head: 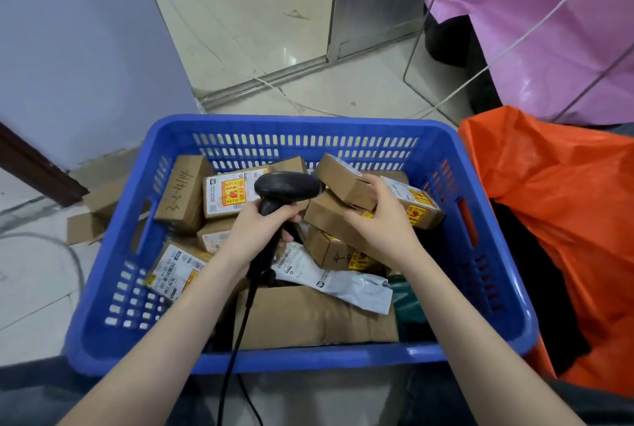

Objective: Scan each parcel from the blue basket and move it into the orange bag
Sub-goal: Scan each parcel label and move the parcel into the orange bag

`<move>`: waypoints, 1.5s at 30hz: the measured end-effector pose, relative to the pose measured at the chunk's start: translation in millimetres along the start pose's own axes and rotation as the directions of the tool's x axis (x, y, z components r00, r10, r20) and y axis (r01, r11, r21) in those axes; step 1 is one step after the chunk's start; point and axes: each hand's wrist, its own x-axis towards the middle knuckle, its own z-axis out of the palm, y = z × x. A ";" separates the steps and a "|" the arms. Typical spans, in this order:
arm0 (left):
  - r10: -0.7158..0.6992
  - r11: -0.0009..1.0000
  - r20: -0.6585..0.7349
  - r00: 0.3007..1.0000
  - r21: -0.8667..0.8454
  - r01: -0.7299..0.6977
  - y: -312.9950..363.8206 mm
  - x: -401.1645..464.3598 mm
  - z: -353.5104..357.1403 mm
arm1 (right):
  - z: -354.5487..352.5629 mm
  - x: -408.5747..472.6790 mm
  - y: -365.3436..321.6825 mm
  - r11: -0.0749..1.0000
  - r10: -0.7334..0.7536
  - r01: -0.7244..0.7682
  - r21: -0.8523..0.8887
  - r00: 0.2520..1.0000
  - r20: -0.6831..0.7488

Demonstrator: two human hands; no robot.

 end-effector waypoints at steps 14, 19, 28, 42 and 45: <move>-0.150 0.988 0.013 0.989 -0.035 0.151 -38.7 29.4 6.6 | 34.2 10.3 75.8 0.785 0.190 -0.117 -0.608 0.980 0.057; -0.113 0.994 0.026 0.993 -0.003 0.113 -33.5 24.3 10.4 | 29.9 10.3 71.0 0.770 0.101 -0.056 -0.635 0.994 0.035; 0.005 1.000 0.023 1.000 0.015 -0.005 4.8 -6.4 15.1 | 0.3 -3.7 28.2 0.861 0.004 -0.031 -0.508 0.998 -0.056; 0.195 0.979 0.040 0.980 0.053 -0.197 55.2 -81.3 6.8 | -71.7 -60.5 -44.9 0.985 0.092 -0.074 0.158 0.990 -0.111; 0.243 0.962 0.026 0.970 0.121 -0.245 62.3 -93.9 2.4 | -81.4 -75.2 -47.8 0.982 0.087 -0.065 0.177 0.989 -0.118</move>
